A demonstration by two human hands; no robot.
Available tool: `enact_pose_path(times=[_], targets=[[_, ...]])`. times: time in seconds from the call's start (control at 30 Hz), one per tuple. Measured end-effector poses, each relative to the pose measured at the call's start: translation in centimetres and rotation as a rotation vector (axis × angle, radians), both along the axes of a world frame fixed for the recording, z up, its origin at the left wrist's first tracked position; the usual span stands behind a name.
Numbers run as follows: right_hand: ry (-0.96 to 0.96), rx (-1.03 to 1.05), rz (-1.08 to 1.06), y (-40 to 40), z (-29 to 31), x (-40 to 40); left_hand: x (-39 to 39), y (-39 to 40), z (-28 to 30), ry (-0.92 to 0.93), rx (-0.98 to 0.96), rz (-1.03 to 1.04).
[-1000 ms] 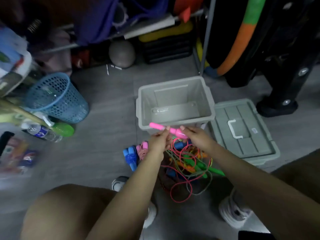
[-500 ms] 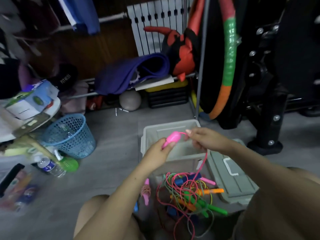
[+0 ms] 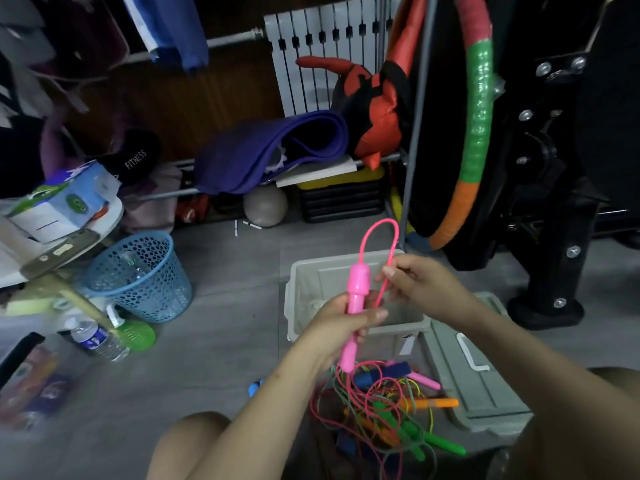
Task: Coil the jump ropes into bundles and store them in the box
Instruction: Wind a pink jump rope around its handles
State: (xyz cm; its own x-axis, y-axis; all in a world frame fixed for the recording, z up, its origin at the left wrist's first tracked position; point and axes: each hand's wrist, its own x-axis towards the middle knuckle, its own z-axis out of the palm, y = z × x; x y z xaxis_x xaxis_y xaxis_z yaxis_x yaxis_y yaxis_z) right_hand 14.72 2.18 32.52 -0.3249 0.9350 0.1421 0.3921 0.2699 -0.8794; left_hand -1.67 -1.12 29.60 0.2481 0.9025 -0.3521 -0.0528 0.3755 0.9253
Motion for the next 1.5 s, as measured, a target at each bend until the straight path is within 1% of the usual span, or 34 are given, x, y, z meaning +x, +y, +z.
enact_pose_path(times=[0.07, 0.1, 0.13, 0.2, 0.27, 0.3, 0.33, 0.4, 0.47, 0.53, 0.6, 0.63, 0.7, 0.73, 0.77, 0.83, 0.87, 0.9, 0.97, 1.03, 1.1, 1.17, 1.23, 1.27, 1.3, 1.33, 1.4, 1.47, 1.5], targets=[[0.01, 0.089, -0.04, 0.3, 0.1, 0.0, 0.4, -0.2, 0.1, 0.084, -0.001, -0.089], [0.031, 0.104, -0.073, 0.4, 0.0, 0.0, 0.6, -0.3, 0.2, 0.081, -0.01, -0.088], [0.071, 0.089, -0.11, 0.5, -0.1, -0.1, 0.7, -0.2, 0.3, 0.04, -0.029, -0.057], [0.191, -0.06, -0.156, 0.6, -0.4, -0.3, 0.7, 0.2, 1.0, -0.132, -0.096, 0.044], [0.235, -0.344, -0.087, 0.1, -1.0, -0.8, 0.4, 0.8, 1.7, -0.285, -0.148, 0.14], [0.186, -0.478, -0.014, -0.4, -1.3, -1.0, 0.1, 1.1, 1.9, -0.313, -0.156, 0.18], [0.115, -0.565, 0.073, -0.9, -1.6, -1.1, -0.3, 1.4, 1.9, -0.319, -0.158, 0.221], [0.007, -0.616, 0.203, -1.8, -2.0, -1.0, -1.1, 2.2, 1.8, -0.296, -0.145, 0.303], [-0.126, -0.571, 0.235, -1.9, -2.4, -0.3, -2.1, 2.9, 1.6, -0.287, -0.134, 0.378], [-0.382, -0.51, 0.31, -1.4, -2.8, 0.8, -3.3, 3.7, 1.5, -0.271, -0.138, 0.471], [-0.624, -0.467, 0.386, -1.0, -3.0, 1.9, -4.4, 4.3, 1.4, -0.213, -0.12, 0.592], [-0.706, -0.438, 0.398, -0.9, -2.8, 2.4, -4.8, 4.5, 1.2, -0.181, -0.083, 0.641], [-0.763, -0.34, 0.352, -0.8, -2.0, 3.0, -5.1, 4.6, 0.8, -0.122, 0.004, 0.677], [-0.719, -0.29, 0.299, -0.7, -1.8, 3.2, -5.0, 4.5, 0.5, -0.07, 0.039, 0.65], [-0.594, -0.271, 0.22, -0.6, -1.8, 3.4, -4.6, 4.3, 0.1, 0.005, 0.066, 0.595], [-0.224, -0.272, 0.081, -0.6, -1.7, 3.2, -3.3, 3.5, -0.6, 0.119, 0.091, 0.44], [-0.073, -0.256, 0.049, -0.6, -1.5, 3.0, -2.6, 2.9, -0.8, 0.119, 0.08, 0.358], [0.028, -0.228, 0.03, -0.5, -1.3, 2.9, -1.8, 2.3, -0.8, 0.086, 0.065, 0.276], [0.168, -0.183, 0.042, -0.3, -0.9, 2.6, -0.6, 1.4, -0.7, 0.007, 0.054, 0.149], [0.249, -0.159, 0.09, -0.3, -0.6, 2.3, 0.6, 0.7, -0.6, -0.022, 0.079, 0.073], [0.288, -0.152, 0.136, -0.4, -0.4, 2.0, 1.3, 0.3, -0.7, 0.004, 0.112, 0.026], [0.331, -0.146, 0.148, -0.4, -0.3, 1.7, 1.6, 0.3, -1.0, 0.073, 0.13, -0.038], [0.355, -0.122, 0.093, -0.2, -0.1, 1.7, 1.6, 0.4, -1.3, 0.195, 0.153, -0.103], [0.359, -0.118, 0.055, 0.0, 0.0, 1.8, 1.6, 0.5, -1.4, 0.241, 0.163, -0.098], [0.357, -0.124, 0.02, 0.2, 0.0, 1.9, 1.7, 0.5, -1.4, 0.246, 0.158, -0.065], [0.349, -0.146, -0.009, 0.3, -0.1, 1.9, 1.7, 0.5, -1.4, 0.195, 0.134, -0.015], [0.286, -0.223, -0.075, 0.2, -0.5, 1.6, 1.8, 0.6, -0.8, -0.028, 0.044, 0.072], [0.148, -0.352, -0.109, -0.3, -1.2, 1.3, 1.7, 0.8, -0.1, -0.204, -0.034, 0.13], [0.045, -0.421, -0.079, -0.7, -1.6, 1.0, 1.6, 0.9, 0.3, -0.275, -0.07, 0.152]])
